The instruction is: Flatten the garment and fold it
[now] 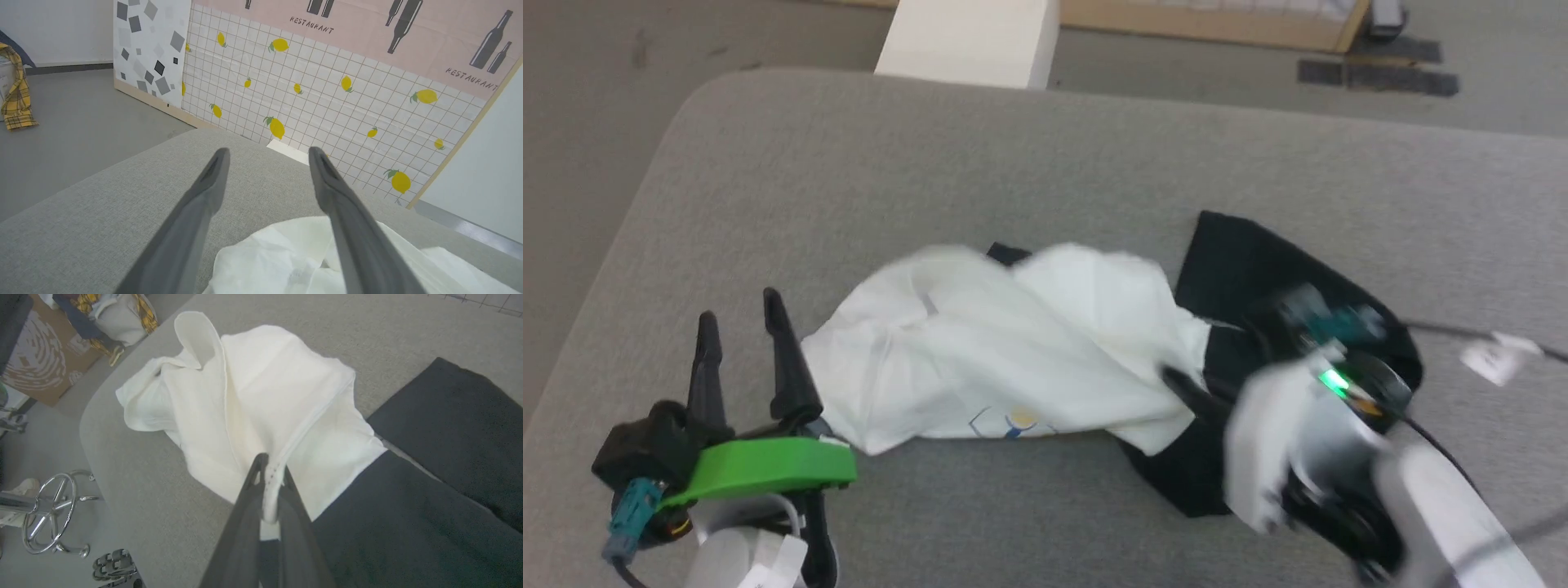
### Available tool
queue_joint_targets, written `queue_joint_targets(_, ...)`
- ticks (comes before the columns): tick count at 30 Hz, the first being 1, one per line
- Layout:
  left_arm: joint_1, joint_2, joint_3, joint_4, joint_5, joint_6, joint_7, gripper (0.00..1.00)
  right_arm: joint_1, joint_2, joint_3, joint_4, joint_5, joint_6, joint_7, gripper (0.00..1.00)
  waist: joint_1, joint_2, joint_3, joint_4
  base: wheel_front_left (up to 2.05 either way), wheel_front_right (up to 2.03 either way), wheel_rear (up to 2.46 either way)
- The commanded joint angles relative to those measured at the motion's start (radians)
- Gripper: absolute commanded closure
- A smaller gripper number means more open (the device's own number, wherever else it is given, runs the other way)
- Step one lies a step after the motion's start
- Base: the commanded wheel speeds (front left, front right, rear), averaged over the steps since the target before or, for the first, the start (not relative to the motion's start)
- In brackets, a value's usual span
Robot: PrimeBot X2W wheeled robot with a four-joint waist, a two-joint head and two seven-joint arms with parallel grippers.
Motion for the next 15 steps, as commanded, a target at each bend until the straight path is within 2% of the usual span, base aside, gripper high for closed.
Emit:
queue_joint_targets(1,0.014,-0.002,0.007,-0.002,0.014,-0.004,-0.004,0.0,0.083,-0.023,-0.042,-0.067,-0.013,-0.002,0.043,1.0,0.0,0.0075,-0.085,-0.092,0.0,0.0,0.0)
queue_joint_targets(5,0.033,-0.002,0.034,-0.005,0.021,-0.014,-0.004,0.0,0.335,-0.017,-0.217,-0.264,-0.087,-0.002,0.214,1.0,0.0,0.0075,-0.102,-0.147,0.0,0.0,0.0)
queue_joint_targets(8,0.029,-0.002,0.058,0.008,0.02,-0.032,-0.004,0.0,0.482,0.047,-0.352,-0.343,-0.148,-0.002,0.32,1.0,0.0,0.0075,-0.108,-0.184,0.0,0.0,0.0)
queue_joint_targets(12,0.024,-0.002,0.061,0.025,0.021,-0.047,-0.004,0.0,0.582,0.116,-0.513,-0.344,-0.224,-0.002,0.379,1.0,0.0,0.0075,-0.117,-0.219,0.0,0.0,0.0)
queue_joint_targets(15,0.019,-0.002,0.054,0.04,0.021,-0.055,-0.004,0.0,0.603,0.133,-0.621,-0.289,-0.292,-0.002,0.362,1.0,0.0,0.0075,-0.124,-0.233,0.0,0.0,0.0)
